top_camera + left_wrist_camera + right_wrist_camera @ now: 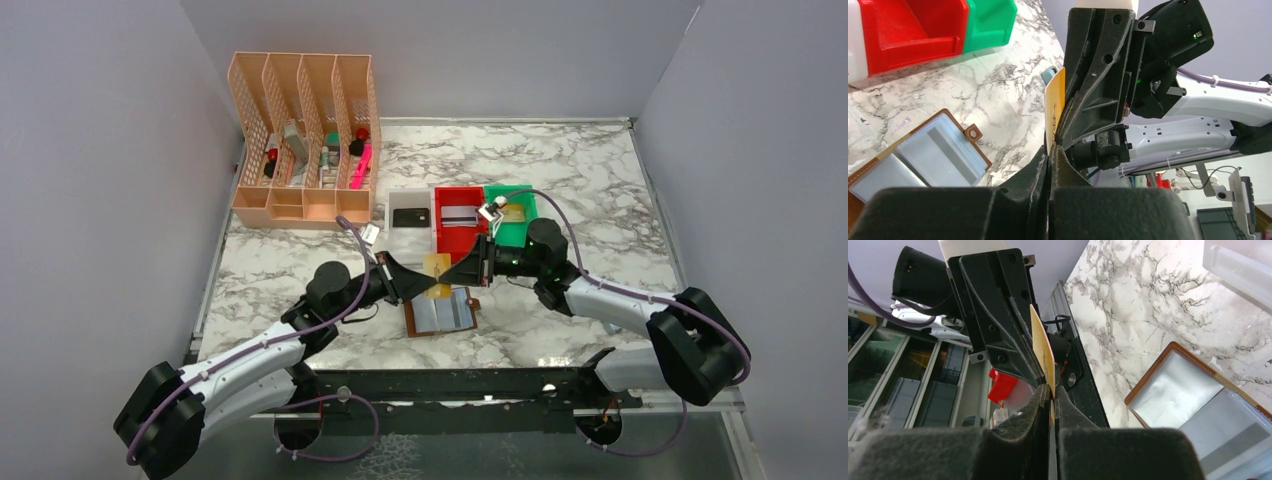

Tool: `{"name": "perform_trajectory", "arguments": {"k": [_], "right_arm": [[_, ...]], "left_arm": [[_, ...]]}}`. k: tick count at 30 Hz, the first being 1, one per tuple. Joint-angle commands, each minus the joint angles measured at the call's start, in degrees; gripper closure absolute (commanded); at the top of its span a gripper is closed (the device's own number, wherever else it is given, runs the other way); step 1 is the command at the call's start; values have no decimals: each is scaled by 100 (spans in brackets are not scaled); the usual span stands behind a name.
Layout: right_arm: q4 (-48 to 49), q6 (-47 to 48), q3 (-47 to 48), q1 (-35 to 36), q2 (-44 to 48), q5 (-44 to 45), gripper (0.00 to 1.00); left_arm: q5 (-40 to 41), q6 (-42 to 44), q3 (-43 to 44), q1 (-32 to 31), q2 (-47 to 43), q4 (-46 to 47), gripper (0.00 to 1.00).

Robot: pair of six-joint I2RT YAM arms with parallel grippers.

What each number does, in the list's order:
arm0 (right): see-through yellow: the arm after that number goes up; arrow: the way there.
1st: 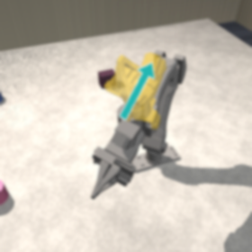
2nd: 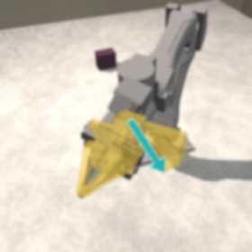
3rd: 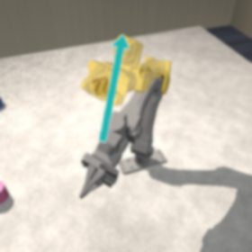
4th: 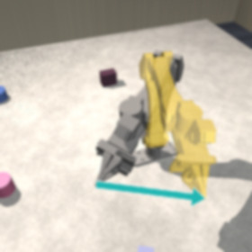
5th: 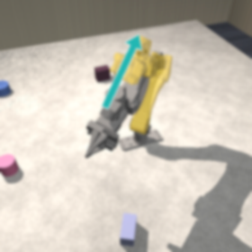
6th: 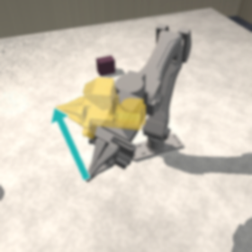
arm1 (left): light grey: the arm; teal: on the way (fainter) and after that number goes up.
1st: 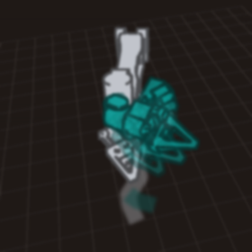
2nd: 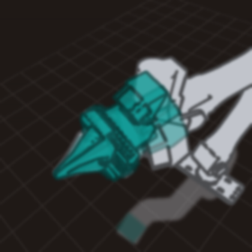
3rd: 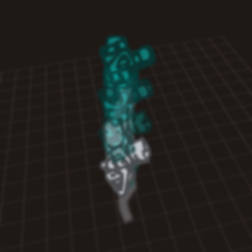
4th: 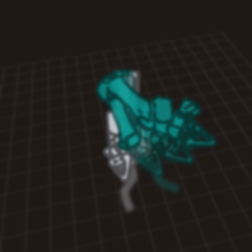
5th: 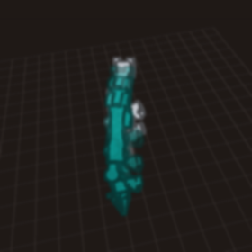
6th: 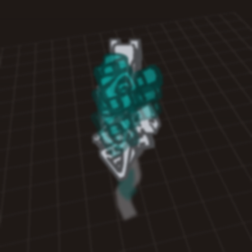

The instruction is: Take the credit cards out of the card holder

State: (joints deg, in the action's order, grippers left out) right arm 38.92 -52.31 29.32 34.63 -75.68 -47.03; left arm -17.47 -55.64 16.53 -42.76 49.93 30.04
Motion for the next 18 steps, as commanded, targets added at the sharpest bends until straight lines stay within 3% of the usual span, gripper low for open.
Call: {"name": "perform_trajectory", "arguments": {"k": [1,4,7,9,12,14,18], "right_arm": [[410,-13,-117,-152,64,-142,95],[-56,214,-85,-368,252,-77,99],[-1183,931,134,-633,554,388,99],[-2527,1879,596,-667,771,1356,99],[-3877,3094,1238,-668,881,3567,99],[-4179,3759,1471,-670,792,5008,99],[-4123,5066,1743,-668,476,5973,99]], "left_arm": [[-81,-18,-124,38,-100,230,89],[56,-23,-224,82,-199,179,55],[247,32,-224,106,-301,-197,34],[427,128,-142,110,-354,-682,29],[656,320,30,110,-347,-1430,24],[782,496,148,112,-295,-1877,23],[950,702,278,110,-201,-2358,22]]}}
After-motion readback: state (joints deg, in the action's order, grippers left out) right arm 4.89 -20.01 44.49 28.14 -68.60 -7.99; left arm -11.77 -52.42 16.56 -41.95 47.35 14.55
